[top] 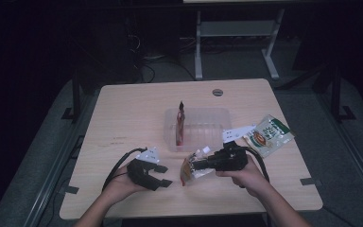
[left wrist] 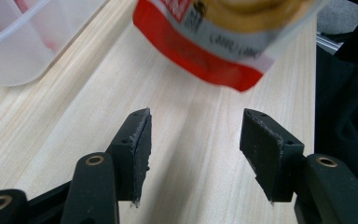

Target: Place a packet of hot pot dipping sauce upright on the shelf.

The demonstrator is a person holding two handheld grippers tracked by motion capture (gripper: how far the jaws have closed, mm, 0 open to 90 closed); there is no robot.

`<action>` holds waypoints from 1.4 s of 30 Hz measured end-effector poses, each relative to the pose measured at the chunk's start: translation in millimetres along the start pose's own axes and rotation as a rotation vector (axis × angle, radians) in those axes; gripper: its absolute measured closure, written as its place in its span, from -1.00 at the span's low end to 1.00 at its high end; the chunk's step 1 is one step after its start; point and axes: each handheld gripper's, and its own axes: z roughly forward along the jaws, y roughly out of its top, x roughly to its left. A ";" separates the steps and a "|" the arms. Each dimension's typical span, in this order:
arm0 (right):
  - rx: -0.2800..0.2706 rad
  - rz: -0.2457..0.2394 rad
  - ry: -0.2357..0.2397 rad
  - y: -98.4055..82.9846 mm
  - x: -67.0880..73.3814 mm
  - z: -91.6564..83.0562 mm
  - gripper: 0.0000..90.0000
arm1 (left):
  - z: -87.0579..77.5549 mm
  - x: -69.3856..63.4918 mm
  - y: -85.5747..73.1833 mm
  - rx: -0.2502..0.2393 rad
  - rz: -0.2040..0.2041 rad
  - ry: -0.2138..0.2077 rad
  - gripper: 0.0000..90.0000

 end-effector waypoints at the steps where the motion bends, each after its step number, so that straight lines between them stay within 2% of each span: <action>1: -0.003 0.000 -0.001 1.5 0.4 -1.6 0.99 | 0.0 0.1 0.0 0.004 0.000 0.000 -0.06; 5: 0.002 -0.023 -0.019 7.0 0.0 -7.2 0.99 | 1.1 0.0 -0.4 0.004 -0.001 -0.003 -0.07; 13: -0.008 -0.041 -0.037 17.7 -0.8 -18.5 0.99 | 3.5 -1.5 1.0 0.011 0.006 -0.012 -0.07; 20: -0.031 -0.051 -0.057 27.5 -6.7 -28.0 0.99 | 4.2 -2.4 1.0 0.016 0.010 -0.017 -0.07; 30: -0.057 -0.061 -0.087 45.7 -21.9 -37.0 0.99 | 5.2 -2.1 0.3 0.014 0.007 -0.019 -0.07; 31: -0.061 -0.062 -0.089 48.1 -23.6 -37.7 0.99 | 4.6 -1.4 0.4 0.024 0.018 -0.019 -0.07; 35: -0.069 -0.069 -0.104 57.5 -30.7 -40.4 0.99 | 4.7 -1.0 -0.1 0.028 0.017 -0.020 -0.07; 42: -0.079 -0.063 -0.136 68.1 -47.7 -45.6 0.99 | 4.1 0.0 -0.3 0.041 0.020 -0.022 -0.07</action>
